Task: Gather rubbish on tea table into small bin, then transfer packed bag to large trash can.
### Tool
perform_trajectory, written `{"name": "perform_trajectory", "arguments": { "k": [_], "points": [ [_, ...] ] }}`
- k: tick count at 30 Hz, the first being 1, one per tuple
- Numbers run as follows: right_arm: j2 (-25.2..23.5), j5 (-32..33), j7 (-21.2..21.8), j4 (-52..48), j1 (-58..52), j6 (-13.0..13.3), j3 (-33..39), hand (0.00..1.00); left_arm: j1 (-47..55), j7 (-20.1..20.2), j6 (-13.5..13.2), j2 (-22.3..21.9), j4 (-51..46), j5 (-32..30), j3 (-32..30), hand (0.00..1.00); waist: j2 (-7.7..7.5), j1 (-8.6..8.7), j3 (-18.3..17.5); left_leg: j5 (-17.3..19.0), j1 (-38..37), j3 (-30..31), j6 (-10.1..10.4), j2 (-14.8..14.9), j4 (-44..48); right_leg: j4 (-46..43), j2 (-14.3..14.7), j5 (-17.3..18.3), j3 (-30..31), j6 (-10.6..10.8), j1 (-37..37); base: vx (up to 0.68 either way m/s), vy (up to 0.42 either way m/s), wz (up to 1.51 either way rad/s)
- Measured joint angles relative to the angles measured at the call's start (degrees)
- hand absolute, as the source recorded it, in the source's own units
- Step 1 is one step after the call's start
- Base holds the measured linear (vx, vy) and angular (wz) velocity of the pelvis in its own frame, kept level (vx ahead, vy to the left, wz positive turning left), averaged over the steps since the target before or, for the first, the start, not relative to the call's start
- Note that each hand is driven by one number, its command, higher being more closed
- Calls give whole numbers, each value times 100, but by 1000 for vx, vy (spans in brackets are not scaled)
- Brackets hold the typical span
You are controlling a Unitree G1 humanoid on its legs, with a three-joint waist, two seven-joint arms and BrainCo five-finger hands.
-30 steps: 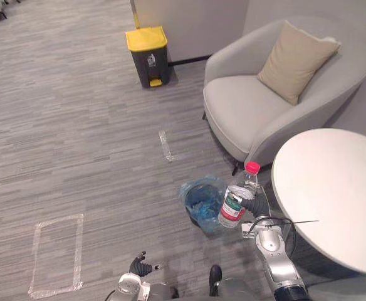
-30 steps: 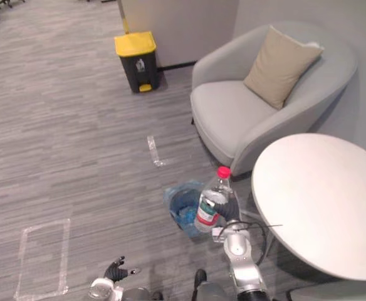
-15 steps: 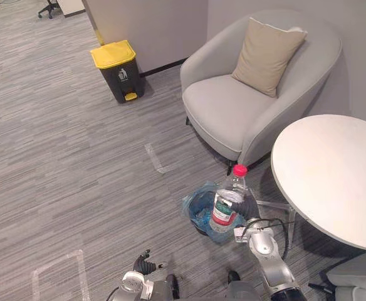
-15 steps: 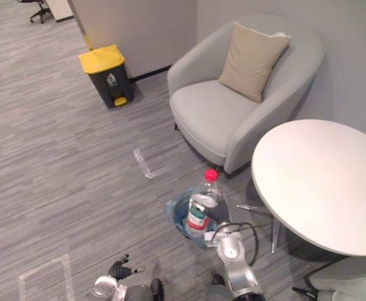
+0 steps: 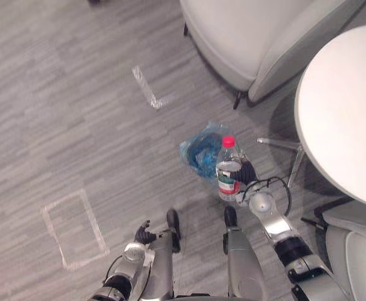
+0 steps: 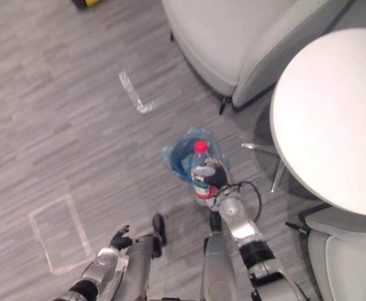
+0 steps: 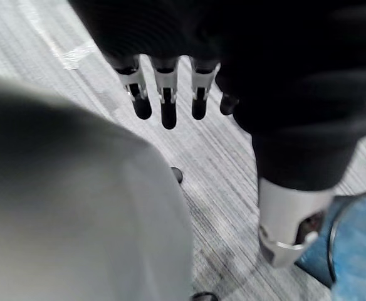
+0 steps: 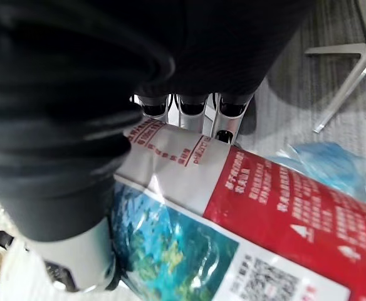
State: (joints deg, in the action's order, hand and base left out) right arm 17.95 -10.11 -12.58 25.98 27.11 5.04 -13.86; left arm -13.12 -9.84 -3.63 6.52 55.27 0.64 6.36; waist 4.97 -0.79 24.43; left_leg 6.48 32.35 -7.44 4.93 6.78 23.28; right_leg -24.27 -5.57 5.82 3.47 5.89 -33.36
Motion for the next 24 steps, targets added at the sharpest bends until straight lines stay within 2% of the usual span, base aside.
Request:
{"name": "perform_trajectory", "arguments": {
  "k": [7,10,12,13,16,20,21,24],
  "points": [
    [89,145,-370,-54,1090,-65,23,100,-691,-135,-77,-109,-740,220,-537,0,-60,-130,124,-74,1577,223,-17,68,599,-613,-28,-17,-225,-82,-1425,-130,-11,18],
    [318,257,-436,-436,1341,-109,33,100,-366,-114,-122,-113,-2342,389,-467,0,-75,-286,214,-123,2086,357,0,30,782,-941,-82,63,-331,-127,-1905,-44,8,29],
    [483,376,-443,-512,1485,-109,119,100,219,-109,-301,-87,-3368,477,-476,0,-70,-363,251,-128,2288,442,-1,-38,882,-1181,-169,190,-397,-149,-2112,2,-2,31],
    [522,389,-454,-513,1520,-107,188,100,408,-105,-355,-67,-3570,528,-491,0,-72,-407,252,-126,2341,454,-2,-44,901,-1227,-182,215,-413,-159,-2165,16,-7,26],
    [815,401,-558,-506,1704,-105,330,100,869,-92,-391,-58,-3869,621,-543,0,-77,-495,256,-140,2573,444,-46,-39,904,-1363,-276,299,-543,-183,-2359,30,-10,30],
    [1032,402,-563,-335,1938,-106,424,100,985,53,-393,-79,-3894,623,-432,0,-80,-547,257,-250,2720,315,-54,-35,871,-1459,-415,385,-653,-170,-2477,43,-4,30],
    [1033,402,-562,-250,2015,-98,414,0,983,92,-409,-79,-3922,623,-425,0,-80,-546,257,-250,2729,315,-55,-44,870,-1449,-427,385,-661,-170,-2477,46,21,6],
    [1104,397,-560,-65,2149,-97,390,0,982,127,-479,-65,-4082,622,-376,0,-80,-557,257,-253,2764,321,-58,-51,861,-1414,-442,385,-689,-169,-2480,29,15,3]
  ]
}}
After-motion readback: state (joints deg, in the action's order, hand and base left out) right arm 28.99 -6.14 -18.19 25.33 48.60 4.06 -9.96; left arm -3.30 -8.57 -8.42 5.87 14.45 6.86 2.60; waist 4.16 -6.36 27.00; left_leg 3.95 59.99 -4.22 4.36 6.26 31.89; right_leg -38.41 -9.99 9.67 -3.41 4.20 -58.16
